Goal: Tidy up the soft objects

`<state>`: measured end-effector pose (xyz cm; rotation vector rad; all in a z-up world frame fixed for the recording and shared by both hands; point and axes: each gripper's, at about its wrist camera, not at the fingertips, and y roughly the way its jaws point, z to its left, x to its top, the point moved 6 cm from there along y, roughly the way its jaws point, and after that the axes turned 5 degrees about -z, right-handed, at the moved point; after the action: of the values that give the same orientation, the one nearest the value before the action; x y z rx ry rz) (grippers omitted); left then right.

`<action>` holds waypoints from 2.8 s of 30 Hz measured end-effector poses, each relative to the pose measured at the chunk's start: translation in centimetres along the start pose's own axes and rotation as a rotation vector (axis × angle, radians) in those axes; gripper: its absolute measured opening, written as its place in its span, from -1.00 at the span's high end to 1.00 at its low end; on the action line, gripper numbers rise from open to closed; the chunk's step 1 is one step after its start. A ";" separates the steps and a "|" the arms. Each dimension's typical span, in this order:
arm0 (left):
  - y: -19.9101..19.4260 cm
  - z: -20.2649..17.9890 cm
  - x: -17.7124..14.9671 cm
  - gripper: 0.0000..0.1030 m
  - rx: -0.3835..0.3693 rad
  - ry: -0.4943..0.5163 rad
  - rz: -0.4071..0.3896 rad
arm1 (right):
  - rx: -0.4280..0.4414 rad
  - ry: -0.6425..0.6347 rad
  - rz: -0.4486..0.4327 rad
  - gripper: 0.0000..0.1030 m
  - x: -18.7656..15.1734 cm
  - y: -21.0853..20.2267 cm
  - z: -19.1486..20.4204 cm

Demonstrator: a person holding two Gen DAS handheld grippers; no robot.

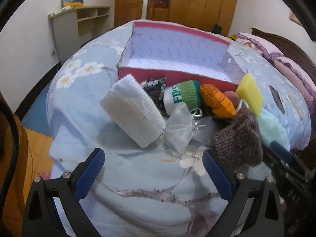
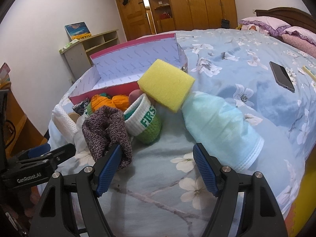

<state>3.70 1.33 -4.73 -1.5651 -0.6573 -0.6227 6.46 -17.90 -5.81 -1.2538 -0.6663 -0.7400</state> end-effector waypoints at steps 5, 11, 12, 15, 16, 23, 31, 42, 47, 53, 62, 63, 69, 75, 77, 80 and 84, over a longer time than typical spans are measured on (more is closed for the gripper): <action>-0.7 0.6 0.3 -0.97 -0.005 0.054 -0.028 | 0.023 -0.035 -0.028 -0.47 0.4 -0.9 0.4; -0.8 2.4 0.5 -0.97 -0.001 0.052 -0.031 | 0.077 -0.088 -0.058 -0.47 0.8 -2.2 2.0; -0.7 2.7 0.6 -0.97 -0.003 0.047 -0.032 | 0.086 -0.091 -0.056 -0.47 0.8 -2.1 2.1; -0.5 3.4 1.1 -0.92 -0.015 0.003 -0.033 | 0.120 -0.109 -0.042 -0.47 0.5 -2.0 2.9; -0.4 3.6 1.3 -0.91 -0.027 -0.019 -0.026 | 0.131 -0.118 -0.036 -0.47 0.5 -1.9 3.3; 1.2 3.2 3.2 -0.81 -0.054 -0.089 -0.009 | 0.184 -0.202 0.014 -0.47 -0.1 -1.2 5.4; 3.4 3.2 3.6 -0.76 -0.024 -0.159 0.011 | 0.211 -0.223 0.062 -0.47 -1.0 -0.3 6.1; 4.3 3.7 3.2 -0.36 -0.043 -0.180 0.029 | 0.220 -0.202 0.100 -0.08 -1.1 1.0 5.9; 4.5 3.6 2.9 0.07 -0.073 -0.182 0.046 | 0.233 -0.172 0.112 0.19 -1.2 1.3 5.5; 3.3 3.7 2.8 0.26 -0.080 -0.157 0.010 | 0.251 -0.181 0.075 0.47 -0.8 0.4 5.6; 0.9 4.1 2.7 0.30 -0.084 -0.122 -0.040 | 0.269 -0.206 0.007 0.53 -0.1 -1.4 5.9; 0.7 4.0 2.8 0.30 -0.082 -0.113 -0.047 | 0.273 -0.210 -0.002 0.54 0.0 -1.7 5.9; 0.1 3.5 3.0 0.30 -0.097 -0.090 -0.059 | 0.289 -0.248 -0.051 0.54 0.6 -2.9 6.5; -0.3 3.0 3.6 0.30 -0.103 -0.065 -0.075 | 0.296 -0.263 -0.064 0.54 1.1 -3.4 6.6; -0.5 2.8 3.9 0.30 -0.102 -0.054 -0.081 | 0.301 -0.265 -0.064 0.54 1.2 -3.5 6.7; -0.7 2.5 4.4 0.30 -0.108 -0.040 -0.085 | 0.304 -0.271 -0.067 0.54 1.7 -3.6 6.7; -1.2 2.0 5.3 0.30 -0.110 -0.014 -0.105 | 0.312 -0.276 -0.080 0.54 2.7 -4.0 6.7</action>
<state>6.52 3.68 -0.25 -1.6456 -0.7293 -0.7376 4.58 -12.31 -0.06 -1.0533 -1.0221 -0.5071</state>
